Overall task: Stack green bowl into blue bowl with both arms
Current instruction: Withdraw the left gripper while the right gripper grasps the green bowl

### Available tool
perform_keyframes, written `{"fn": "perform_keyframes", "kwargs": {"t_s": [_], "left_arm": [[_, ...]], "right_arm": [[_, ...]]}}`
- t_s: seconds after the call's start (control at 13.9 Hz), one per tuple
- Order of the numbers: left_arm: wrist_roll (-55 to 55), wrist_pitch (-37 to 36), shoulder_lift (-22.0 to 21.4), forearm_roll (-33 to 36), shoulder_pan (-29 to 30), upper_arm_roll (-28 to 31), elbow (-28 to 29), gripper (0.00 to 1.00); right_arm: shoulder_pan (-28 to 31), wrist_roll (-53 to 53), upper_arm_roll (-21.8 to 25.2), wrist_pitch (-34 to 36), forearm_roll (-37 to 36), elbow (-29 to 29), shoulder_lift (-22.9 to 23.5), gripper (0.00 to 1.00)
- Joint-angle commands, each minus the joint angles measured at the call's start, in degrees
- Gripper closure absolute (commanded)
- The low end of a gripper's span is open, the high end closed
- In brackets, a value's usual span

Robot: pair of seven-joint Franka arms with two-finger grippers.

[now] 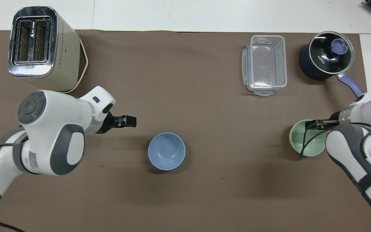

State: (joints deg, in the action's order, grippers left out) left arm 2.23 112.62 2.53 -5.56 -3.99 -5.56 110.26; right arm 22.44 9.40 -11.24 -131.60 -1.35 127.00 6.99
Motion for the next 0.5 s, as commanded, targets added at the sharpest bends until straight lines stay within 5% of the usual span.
{"fn": "perform_keyframes", "kwargs": {"t_s": [0.0,0.14,0.43], "left_arm": [[-4.77,-8.88,-0.33,2.56,3.28,-0.33,-6.35,0.00],[-4.78,-16.26,0.28,6.24,3.20,-0.42,-12.76,0.00],[-4.86,-25.06,0.28,7.67,3.38,-0.33,-21.12,0.00]], "right_arm": [[1.03,4.90,-0.36,0.47,0.91,1.40,-1.19,0.56],[1.56,5.80,-0.36,0.65,0.91,1.23,-1.10,0.89],[1.47,5.80,-0.36,1.00,0.91,0.53,-1.71,1.00]]}}
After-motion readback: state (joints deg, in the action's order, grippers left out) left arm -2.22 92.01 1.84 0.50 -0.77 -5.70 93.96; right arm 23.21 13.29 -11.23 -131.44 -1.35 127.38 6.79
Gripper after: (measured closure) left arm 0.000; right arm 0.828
